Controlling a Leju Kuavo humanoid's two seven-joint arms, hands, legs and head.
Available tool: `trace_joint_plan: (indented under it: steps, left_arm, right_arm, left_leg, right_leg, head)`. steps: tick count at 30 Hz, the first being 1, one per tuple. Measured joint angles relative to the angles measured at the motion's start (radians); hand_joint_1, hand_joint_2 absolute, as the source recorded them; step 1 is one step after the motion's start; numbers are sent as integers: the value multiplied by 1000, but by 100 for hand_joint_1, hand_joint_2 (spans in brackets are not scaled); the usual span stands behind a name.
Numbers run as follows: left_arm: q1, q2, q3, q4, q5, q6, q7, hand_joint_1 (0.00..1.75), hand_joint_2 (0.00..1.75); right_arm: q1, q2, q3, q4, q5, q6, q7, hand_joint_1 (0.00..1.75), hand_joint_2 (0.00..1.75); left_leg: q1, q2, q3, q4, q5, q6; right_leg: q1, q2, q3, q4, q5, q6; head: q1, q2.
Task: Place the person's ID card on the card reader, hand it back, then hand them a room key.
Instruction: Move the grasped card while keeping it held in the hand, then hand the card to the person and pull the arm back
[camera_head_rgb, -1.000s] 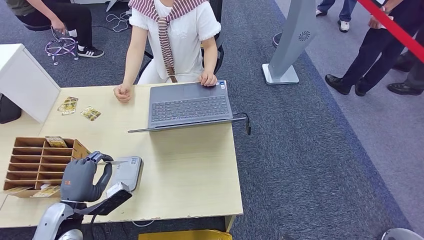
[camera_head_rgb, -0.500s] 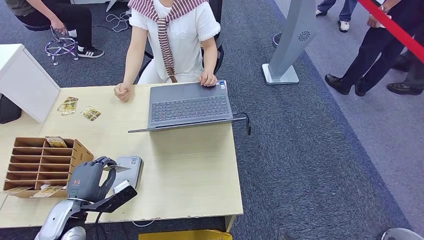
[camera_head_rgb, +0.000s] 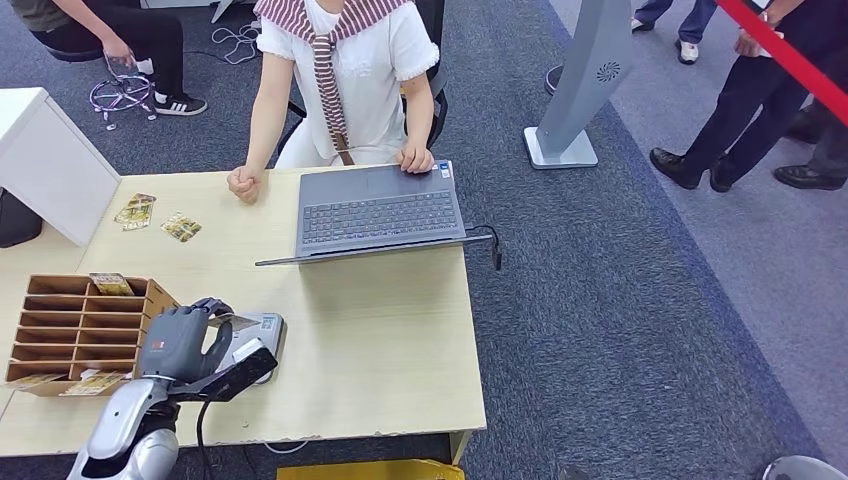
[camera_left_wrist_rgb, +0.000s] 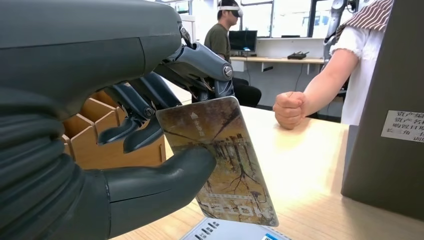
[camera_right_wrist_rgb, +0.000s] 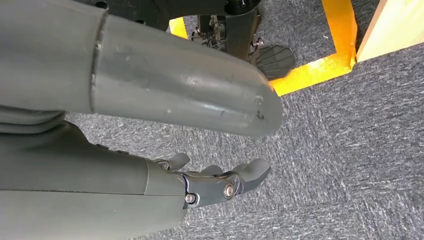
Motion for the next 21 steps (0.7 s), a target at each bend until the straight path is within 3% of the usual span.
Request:
trace_joint_plan:
  steps: [21]
  left_arm:
    - [-46,15,-51,75,-8,-122,15,175,175]
  right_arm:
    - [-1,0,-6,0,2,9,2,0,0]
  left_leg:
    - [0,0,0,0,0,0]
  right_leg:
    - [0,0,0,0,0,0]
  head:
    - [0,0]
